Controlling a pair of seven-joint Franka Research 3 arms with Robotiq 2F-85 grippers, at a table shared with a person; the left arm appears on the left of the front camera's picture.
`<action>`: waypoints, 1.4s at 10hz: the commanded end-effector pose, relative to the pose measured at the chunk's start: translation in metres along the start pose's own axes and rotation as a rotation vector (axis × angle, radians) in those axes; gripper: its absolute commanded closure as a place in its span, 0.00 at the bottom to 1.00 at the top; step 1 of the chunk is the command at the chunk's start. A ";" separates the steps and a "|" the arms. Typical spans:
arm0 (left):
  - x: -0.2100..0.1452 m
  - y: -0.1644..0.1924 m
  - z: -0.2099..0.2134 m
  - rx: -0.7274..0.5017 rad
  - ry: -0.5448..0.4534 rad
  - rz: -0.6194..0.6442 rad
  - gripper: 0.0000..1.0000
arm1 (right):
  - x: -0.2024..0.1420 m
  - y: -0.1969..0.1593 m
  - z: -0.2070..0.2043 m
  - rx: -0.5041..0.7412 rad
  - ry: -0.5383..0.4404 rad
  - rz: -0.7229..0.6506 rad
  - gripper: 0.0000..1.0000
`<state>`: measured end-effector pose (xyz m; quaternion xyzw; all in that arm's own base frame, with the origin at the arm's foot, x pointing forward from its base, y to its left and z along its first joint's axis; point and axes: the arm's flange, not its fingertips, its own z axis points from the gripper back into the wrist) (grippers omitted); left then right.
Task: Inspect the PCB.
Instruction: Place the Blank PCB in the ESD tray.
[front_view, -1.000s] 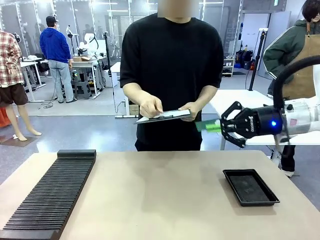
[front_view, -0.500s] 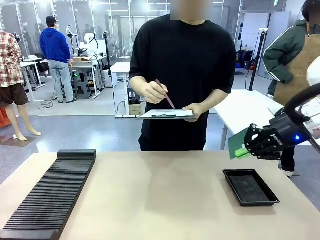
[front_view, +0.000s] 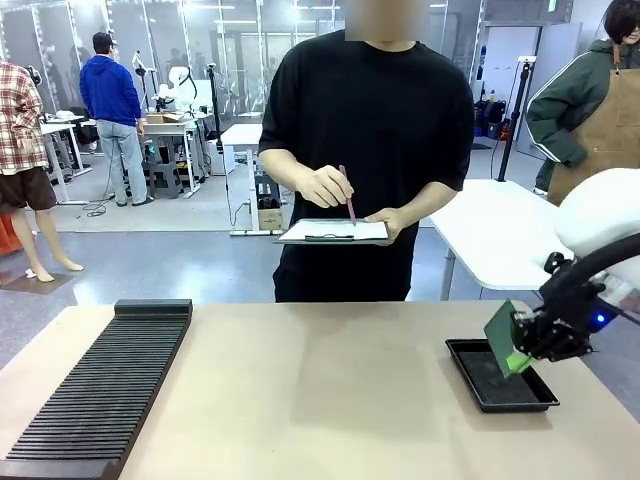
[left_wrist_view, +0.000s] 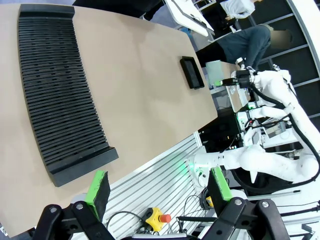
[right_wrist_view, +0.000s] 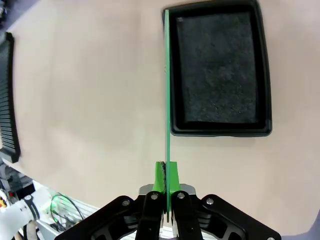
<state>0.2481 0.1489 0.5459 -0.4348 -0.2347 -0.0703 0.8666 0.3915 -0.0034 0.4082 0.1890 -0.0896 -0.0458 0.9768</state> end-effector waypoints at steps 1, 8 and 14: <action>0.000 -0.002 -0.001 0.005 0.005 -0.002 0.00 | 0.016 -0.015 -0.020 0.005 0.070 -0.016 0.98; 0.000 -0.002 -0.001 0.005 0.005 -0.002 0.00 | 0.012 -0.027 -0.039 -0.003 0.095 -0.034 0.98; 0.000 -0.002 -0.001 0.005 0.005 -0.002 0.00 | 0.037 -0.044 -0.072 0.015 0.111 0.008 0.98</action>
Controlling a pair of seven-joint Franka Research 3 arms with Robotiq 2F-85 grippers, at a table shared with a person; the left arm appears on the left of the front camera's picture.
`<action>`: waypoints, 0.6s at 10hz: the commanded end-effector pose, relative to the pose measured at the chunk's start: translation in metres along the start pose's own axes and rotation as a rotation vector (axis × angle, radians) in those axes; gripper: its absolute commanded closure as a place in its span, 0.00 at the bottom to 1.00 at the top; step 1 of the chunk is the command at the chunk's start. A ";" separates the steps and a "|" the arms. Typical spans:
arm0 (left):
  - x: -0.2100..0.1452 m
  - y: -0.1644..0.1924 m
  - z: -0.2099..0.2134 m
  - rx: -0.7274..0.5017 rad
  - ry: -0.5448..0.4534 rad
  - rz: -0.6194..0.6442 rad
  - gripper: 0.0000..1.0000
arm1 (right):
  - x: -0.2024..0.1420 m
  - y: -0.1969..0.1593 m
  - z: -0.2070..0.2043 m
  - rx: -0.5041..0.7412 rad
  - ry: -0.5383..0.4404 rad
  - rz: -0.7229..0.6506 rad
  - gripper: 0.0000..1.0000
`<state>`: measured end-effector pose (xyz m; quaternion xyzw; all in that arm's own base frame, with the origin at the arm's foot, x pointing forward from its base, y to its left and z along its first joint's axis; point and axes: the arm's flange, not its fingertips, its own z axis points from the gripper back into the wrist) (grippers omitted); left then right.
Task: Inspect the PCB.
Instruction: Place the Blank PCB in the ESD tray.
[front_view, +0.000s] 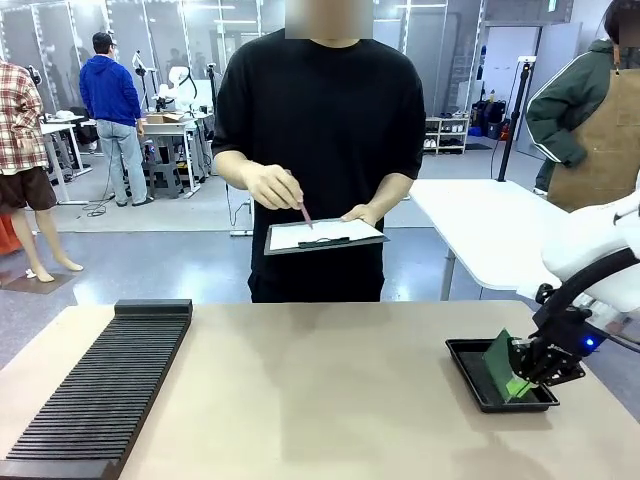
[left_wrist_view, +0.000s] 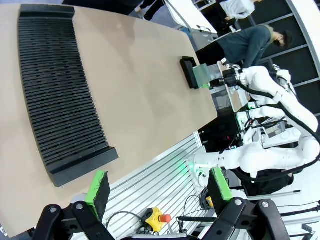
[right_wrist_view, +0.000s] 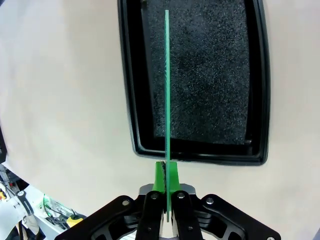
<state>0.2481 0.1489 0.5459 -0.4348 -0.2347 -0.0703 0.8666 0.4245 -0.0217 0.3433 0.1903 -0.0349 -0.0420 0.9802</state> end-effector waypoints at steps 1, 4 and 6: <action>0.000 -0.002 -0.001 0.005 0.005 -0.002 0.00 | 0.018 -0.006 -0.014 0.022 -0.013 0.047 0.98; 0.000 -0.002 -0.001 0.005 0.005 -0.002 0.00 | 0.028 -0.012 -0.013 0.070 -0.033 0.053 0.98; 0.000 -0.002 -0.001 0.005 0.005 -0.002 0.00 | 0.032 -0.011 -0.014 0.067 -0.029 0.053 0.98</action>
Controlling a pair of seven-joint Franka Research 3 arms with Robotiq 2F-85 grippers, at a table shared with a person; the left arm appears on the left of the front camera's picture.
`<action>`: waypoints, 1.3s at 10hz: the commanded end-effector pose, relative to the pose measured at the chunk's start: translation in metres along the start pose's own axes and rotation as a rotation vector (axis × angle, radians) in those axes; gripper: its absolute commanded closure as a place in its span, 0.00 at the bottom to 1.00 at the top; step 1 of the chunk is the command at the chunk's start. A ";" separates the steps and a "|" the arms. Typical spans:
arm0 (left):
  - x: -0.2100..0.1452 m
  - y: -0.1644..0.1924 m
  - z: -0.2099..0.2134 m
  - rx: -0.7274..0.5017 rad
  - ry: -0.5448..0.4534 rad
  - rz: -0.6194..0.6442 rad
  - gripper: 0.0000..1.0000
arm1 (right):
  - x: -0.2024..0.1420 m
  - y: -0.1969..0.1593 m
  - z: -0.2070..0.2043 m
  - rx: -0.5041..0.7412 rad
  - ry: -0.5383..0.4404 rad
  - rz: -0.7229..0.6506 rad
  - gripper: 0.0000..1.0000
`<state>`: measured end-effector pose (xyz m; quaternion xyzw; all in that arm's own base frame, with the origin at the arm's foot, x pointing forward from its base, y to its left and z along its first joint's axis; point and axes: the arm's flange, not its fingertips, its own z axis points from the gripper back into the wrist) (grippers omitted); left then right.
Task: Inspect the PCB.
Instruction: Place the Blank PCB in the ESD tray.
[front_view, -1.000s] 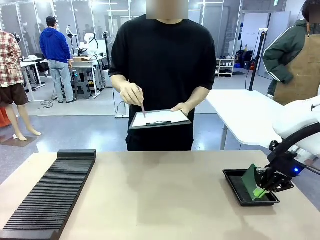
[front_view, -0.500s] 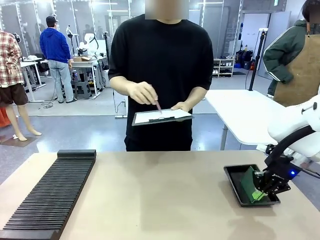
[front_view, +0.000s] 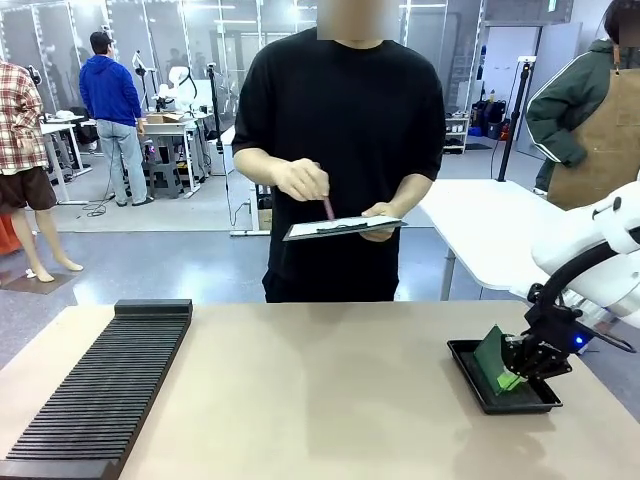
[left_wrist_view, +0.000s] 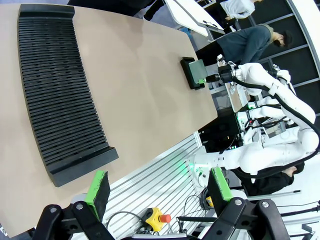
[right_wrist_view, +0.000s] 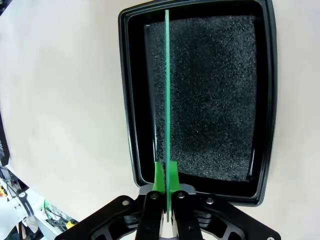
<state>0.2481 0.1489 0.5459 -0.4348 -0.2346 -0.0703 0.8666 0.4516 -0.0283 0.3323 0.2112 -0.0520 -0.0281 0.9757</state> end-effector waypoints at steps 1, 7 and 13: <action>0.000 -0.002 -0.001 0.005 0.005 -0.002 0.00 | 0.006 -0.002 -0.004 0.018 0.001 0.014 0.98; 0.000 -0.002 -0.001 0.005 0.005 -0.002 0.00 | 0.004 0.001 -0.002 0.014 0.011 0.000 0.00; 0.000 -0.002 -0.001 0.005 0.005 -0.002 0.00 | 0.001 0.008 0.019 -0.065 -0.019 -0.015 0.00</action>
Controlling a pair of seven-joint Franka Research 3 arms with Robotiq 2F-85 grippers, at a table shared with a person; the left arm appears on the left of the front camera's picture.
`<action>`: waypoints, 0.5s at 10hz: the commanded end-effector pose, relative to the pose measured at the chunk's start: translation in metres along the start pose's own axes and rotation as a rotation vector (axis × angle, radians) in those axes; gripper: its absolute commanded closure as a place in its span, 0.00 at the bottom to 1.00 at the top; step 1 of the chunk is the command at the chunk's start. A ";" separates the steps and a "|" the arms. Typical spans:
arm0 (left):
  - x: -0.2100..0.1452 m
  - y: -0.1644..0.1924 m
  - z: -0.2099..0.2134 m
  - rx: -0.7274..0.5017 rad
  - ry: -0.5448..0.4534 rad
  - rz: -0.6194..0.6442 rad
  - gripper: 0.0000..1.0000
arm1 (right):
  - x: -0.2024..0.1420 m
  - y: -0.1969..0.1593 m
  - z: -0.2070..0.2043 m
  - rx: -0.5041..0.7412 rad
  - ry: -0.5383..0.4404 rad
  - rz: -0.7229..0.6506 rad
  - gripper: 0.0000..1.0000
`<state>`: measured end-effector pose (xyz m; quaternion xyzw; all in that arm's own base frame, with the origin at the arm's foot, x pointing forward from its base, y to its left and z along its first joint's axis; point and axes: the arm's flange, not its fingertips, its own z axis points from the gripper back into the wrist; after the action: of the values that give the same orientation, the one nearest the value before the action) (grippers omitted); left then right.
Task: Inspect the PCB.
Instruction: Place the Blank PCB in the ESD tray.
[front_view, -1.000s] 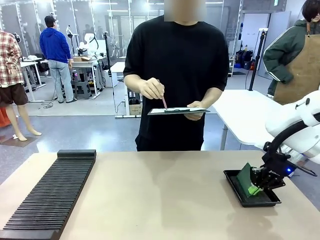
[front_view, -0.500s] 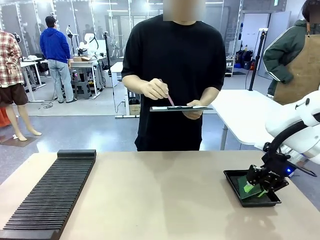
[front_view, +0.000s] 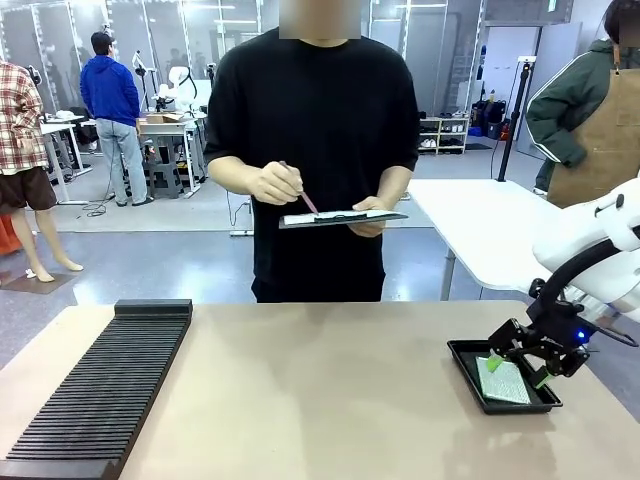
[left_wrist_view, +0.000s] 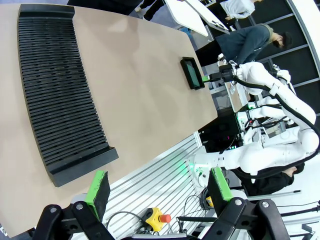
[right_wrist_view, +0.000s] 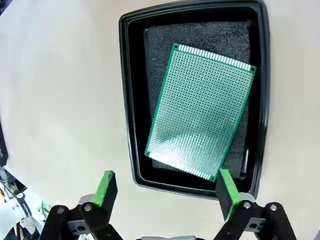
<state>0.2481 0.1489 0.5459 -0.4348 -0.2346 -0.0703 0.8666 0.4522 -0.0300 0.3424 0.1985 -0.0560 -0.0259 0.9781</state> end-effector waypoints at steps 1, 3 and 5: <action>0.000 -0.002 -0.001 0.005 0.005 -0.002 0.00 | 0.000 0.008 0.015 -0.056 -0.026 -0.030 0.00; 0.000 -0.002 -0.001 0.005 0.005 -0.002 0.00 | 0.006 0.013 0.017 -0.073 -0.017 -0.029 0.00; 0.000 -0.002 -0.001 0.005 0.005 -0.002 0.00 | 0.001 0.004 0.013 -0.025 -0.022 -0.004 0.00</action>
<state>0.2481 0.1489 0.5459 -0.4348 -0.2346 -0.0703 0.8666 0.4517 -0.0303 0.3591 0.1808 -0.0660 -0.0324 0.9808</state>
